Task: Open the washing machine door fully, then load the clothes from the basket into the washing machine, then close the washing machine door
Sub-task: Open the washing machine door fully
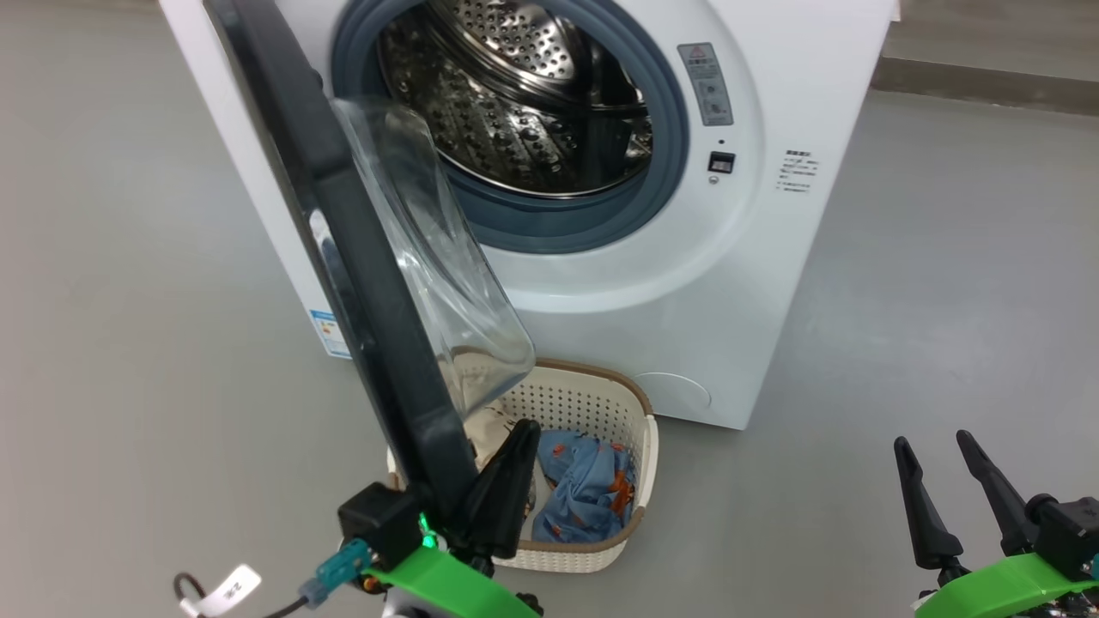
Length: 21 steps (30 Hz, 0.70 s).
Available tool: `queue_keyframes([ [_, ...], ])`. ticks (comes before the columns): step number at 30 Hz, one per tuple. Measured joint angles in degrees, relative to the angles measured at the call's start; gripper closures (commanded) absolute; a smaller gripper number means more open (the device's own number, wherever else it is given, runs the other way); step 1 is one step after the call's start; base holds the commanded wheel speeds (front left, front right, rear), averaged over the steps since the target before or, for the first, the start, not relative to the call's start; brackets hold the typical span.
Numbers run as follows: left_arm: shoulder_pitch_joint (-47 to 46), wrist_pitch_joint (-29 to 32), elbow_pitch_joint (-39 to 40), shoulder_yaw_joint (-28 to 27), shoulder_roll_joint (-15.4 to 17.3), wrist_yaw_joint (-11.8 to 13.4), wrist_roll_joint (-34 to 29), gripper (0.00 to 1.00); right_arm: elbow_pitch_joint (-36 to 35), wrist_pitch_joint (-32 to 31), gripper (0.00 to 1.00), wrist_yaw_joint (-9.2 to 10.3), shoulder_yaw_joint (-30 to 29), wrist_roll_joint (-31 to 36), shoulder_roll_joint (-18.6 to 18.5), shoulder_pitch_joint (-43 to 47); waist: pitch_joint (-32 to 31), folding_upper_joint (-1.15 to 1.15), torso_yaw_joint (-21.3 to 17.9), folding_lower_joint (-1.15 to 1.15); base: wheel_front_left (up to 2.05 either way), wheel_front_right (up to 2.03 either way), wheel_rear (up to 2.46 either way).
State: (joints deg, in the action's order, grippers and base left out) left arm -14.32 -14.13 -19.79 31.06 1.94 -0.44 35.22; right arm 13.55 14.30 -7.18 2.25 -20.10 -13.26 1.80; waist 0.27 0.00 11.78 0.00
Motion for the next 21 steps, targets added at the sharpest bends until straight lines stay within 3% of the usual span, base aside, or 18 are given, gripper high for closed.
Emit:
queue_keyframes([
  [11, 2.06, 0.10, 2.80, -0.20, 1.74, 0.63, 0.00, 1.00, -0.25, 0.00, 0.00, 0.00, -0.49, 0.01, -0.46, 0.00, 0.25, 0.00, 3.99, 0.00, 0.00, 0.00, 0.00],
  [21, 4.16, 0.27, 5.49, -1.48, 4.19, 3.03, 0.01, 1.00, -0.34, 0.00, 0.00, 0.00, -0.64, 0.08, -0.64, 0.00, 0.52, 0.00, 8.16, 0.00, 0.00, 0.00, 0.00],
])
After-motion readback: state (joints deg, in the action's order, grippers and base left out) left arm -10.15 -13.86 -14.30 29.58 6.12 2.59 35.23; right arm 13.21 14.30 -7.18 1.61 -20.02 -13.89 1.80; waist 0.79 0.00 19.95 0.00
